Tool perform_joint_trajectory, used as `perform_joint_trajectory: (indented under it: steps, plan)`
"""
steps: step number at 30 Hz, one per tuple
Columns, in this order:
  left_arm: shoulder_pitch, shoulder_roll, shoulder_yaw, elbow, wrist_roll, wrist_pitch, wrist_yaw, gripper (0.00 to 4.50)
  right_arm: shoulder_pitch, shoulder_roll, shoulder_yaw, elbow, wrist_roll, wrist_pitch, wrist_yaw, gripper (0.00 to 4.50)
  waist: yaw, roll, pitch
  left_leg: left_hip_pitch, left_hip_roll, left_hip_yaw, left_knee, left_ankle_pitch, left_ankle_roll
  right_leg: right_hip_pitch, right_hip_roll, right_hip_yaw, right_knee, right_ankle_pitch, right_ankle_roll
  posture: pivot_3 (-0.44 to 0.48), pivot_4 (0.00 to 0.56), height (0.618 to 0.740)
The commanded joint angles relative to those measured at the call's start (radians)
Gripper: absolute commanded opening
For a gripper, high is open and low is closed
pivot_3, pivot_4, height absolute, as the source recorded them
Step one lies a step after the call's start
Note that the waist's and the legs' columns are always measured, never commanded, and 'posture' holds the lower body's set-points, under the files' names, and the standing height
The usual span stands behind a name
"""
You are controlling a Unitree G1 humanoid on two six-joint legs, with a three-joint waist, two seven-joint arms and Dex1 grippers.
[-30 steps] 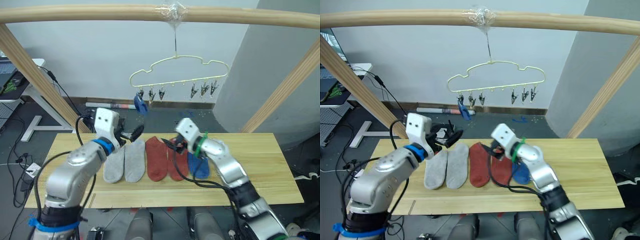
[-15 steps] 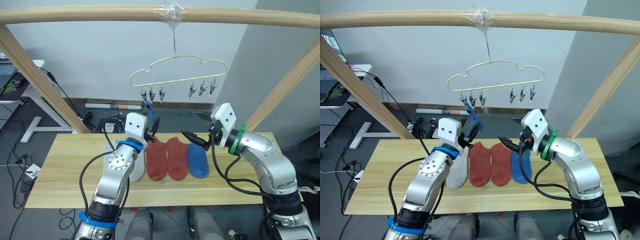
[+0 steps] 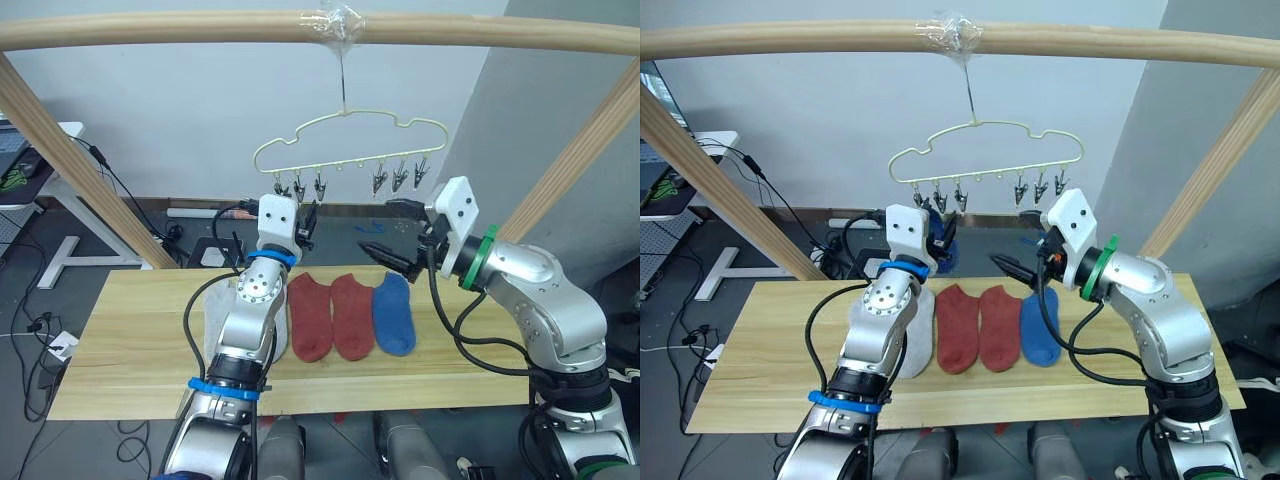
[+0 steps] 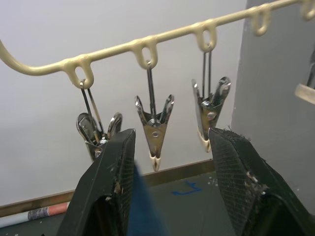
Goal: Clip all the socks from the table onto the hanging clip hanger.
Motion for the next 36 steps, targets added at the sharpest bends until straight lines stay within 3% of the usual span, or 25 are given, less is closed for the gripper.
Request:
perform_joint_trajectory:
  steps: [1,15,36]
  plan:
    - [-0.052,-0.011,0.014,0.047,0.015,-0.055,0.011,2.4,-0.026,-0.013,-0.018,-0.023,0.014,-0.02,-0.009,4.5,0.0,0.0,0.0,0.0,0.0,0.0,0.0,0.0,0.0,0.0,0.0,0.0,0.0,0.0,0.0,-0.002,0.185,0.74]
    - [-0.147,-0.008,0.036,0.177,0.047,-0.136,0.045,2.4,-0.032,-0.043,-0.033,-0.029,0.042,-0.016,-0.011,4.5,-0.002,0.0,0.0,0.0,0.0,0.0,0.0,0.0,0.0,0.0,0.0,0.0,0.0,-0.001,0.001,-0.013,0.198,0.74]
    - [-0.194,-0.005,0.045,0.224,0.064,-0.151,0.056,2.4,-0.06,-0.053,-0.026,-0.021,0.07,0.007,-0.048,4.5,-0.002,0.0,0.0,0.0,0.0,0.0,0.0,0.0,0.0,0.0,0.0,0.0,0.0,-0.001,0.001,-0.013,0.202,0.74]
